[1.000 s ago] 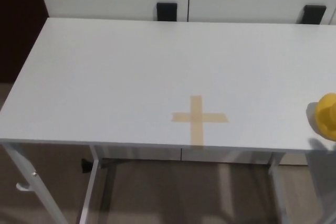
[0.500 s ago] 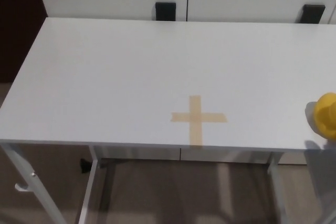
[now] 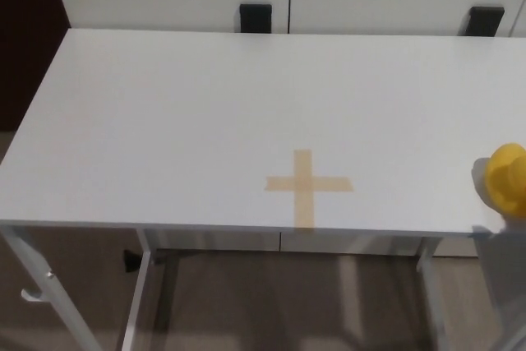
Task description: The robot uses its right hand to push the yellow duck toy to the center of the white desk.
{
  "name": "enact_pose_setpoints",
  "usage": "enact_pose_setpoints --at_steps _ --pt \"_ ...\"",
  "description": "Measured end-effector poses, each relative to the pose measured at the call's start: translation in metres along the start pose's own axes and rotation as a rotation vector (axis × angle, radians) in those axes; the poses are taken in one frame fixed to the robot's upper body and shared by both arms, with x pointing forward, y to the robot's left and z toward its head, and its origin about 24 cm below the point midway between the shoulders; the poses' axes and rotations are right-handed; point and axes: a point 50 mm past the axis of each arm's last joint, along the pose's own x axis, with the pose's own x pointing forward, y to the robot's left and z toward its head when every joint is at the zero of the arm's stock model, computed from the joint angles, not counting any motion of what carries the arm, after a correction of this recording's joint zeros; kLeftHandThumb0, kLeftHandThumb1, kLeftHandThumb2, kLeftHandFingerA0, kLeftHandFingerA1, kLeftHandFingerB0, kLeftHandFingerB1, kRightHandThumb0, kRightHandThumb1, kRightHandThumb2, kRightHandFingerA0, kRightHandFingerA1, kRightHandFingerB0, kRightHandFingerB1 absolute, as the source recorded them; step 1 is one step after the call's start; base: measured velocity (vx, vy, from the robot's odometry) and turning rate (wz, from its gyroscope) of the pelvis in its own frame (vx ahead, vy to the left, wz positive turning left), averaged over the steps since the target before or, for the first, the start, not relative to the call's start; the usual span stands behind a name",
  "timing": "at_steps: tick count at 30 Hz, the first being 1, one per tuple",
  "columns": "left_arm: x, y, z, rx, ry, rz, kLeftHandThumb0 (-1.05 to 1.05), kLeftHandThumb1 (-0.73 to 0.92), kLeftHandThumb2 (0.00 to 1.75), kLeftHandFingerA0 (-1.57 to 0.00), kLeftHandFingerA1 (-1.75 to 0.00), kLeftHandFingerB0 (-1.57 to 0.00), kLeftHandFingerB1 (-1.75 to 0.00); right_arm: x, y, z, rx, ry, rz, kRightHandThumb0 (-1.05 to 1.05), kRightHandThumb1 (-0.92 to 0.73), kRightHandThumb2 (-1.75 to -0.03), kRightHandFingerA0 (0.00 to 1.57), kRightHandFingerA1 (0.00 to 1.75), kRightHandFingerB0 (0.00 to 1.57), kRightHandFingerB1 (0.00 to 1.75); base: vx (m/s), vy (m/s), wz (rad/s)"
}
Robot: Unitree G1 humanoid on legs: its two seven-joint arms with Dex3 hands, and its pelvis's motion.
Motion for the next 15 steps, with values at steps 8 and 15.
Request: enact_pose_setpoints --at_steps 8,15 --pt "0.000 -0.002 0.000 0.013 -0.001 -0.006 -0.14 0.63 0.73 -0.88 -0.72 -0.85 -0.59 0.010 -0.001 0.007 -0.035 0.015 -0.012 -0.64 -0.77 -0.63 0.36 0.47 0.32 0.38 0.00 0.000 0.00" --pt "0.001 -0.002 0.005 0.021 -0.012 -0.007 -0.12 0.64 0.74 -0.85 -0.71 -0.85 -0.61 0.020 -0.007 0.020 -0.038 0.010 -0.034 -0.66 -0.69 -0.67 0.39 0.47 0.33 0.40 0.00 0.000 0.00"
